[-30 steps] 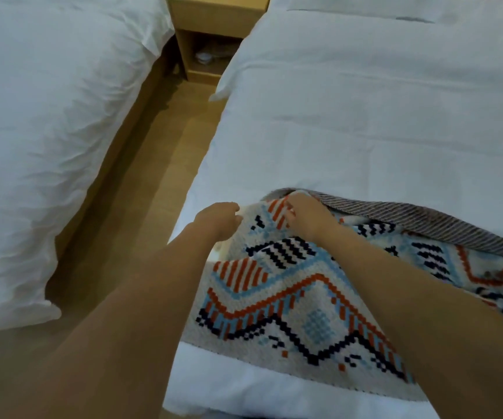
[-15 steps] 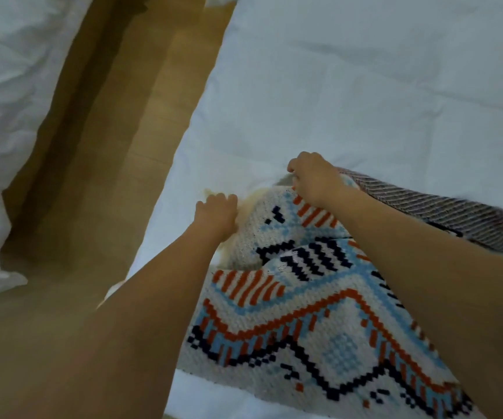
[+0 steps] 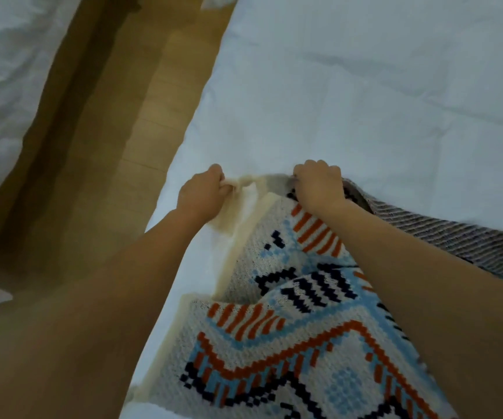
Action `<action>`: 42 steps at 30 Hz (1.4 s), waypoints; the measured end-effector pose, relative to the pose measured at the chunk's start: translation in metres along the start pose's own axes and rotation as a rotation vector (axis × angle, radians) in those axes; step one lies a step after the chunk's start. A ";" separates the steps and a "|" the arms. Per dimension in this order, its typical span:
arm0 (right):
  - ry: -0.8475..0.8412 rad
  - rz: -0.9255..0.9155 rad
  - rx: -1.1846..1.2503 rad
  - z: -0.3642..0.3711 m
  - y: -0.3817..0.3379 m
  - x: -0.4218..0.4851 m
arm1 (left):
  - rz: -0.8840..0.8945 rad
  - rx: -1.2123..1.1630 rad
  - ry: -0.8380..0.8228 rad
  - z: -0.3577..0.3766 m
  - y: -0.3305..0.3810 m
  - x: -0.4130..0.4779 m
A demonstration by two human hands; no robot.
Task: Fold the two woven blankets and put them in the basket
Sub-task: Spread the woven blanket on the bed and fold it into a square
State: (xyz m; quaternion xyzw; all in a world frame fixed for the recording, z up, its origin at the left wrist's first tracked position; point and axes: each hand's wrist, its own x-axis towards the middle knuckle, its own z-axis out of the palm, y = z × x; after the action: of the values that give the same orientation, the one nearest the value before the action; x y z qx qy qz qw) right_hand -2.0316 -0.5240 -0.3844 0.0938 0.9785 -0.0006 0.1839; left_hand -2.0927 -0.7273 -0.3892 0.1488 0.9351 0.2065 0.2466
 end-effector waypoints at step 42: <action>0.370 0.347 0.359 -0.033 0.132 0.175 | 0.108 -0.239 0.474 0.011 0.122 0.230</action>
State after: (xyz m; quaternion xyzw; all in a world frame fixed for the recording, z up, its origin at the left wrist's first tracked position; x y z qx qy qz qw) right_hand -2.1795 -0.3612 -0.4128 0.2892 0.9489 -0.1250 -0.0194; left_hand -2.2573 -0.5303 -0.4335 0.1159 0.9264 0.3574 0.0252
